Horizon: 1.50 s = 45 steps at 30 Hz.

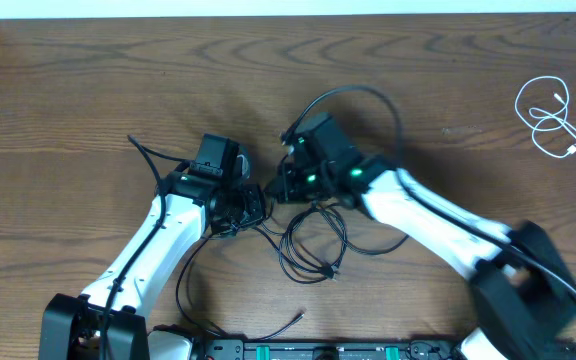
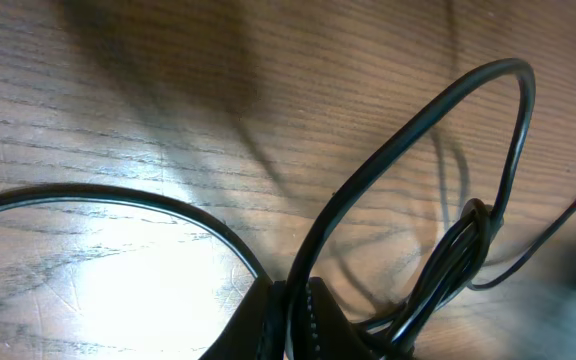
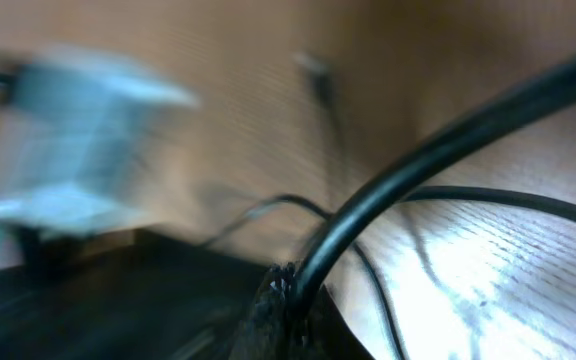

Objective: Untangle cables

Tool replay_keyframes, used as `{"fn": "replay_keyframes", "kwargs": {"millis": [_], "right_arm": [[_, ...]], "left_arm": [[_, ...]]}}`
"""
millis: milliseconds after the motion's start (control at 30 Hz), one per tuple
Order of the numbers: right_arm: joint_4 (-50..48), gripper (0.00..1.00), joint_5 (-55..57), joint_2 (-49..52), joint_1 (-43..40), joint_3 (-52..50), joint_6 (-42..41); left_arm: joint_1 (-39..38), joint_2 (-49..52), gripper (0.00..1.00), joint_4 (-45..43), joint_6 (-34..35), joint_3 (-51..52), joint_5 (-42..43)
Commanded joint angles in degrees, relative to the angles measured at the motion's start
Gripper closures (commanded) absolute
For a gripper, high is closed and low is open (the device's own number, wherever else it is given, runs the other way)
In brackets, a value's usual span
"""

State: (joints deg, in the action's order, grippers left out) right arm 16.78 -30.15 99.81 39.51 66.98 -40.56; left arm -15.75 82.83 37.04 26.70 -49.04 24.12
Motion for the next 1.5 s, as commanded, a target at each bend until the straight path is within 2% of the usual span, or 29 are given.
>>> {"fn": "replay_keyframes", "kwargs": {"millis": [0,300,600,800,967,1300,1467], "right_arm": [[0.87,0.99,-1.09,-10.51,-2.54,0.31,4.28],[8.50,0.99,-1.07,-27.21,-11.80,0.31,5.35],[15.43,0.99,0.26,-34.49,-24.37,0.31,8.13],[26.75,0.99,12.15,-33.40,-29.57,0.31,9.44],[34.18,0.99,25.59,-30.27,-29.94,0.28,9.57],[36.37,0.99,39.17,-21.75,-30.29,0.28,9.55],[36.28,0.99,41.11,-17.00,-31.95,0.31,9.55]], "left_arm": [[0.20,0.15,0.92,0.15,-1.18,0.07,0.90],[0.20,0.15,0.92,0.15,-1.16,0.07,0.70],[0.20,0.15,0.92,0.15,-1.14,0.07,-0.74],[0.20,0.15,0.92,0.11,0.13,0.07,0.42],[0.20,0.15,0.92,-0.98,0.13,0.07,6.62],[0.20,0.15,0.92,-5.38,0.11,0.07,20.17],[0.20,0.15,0.92,-7.67,0.11,0.07,25.70]]}}
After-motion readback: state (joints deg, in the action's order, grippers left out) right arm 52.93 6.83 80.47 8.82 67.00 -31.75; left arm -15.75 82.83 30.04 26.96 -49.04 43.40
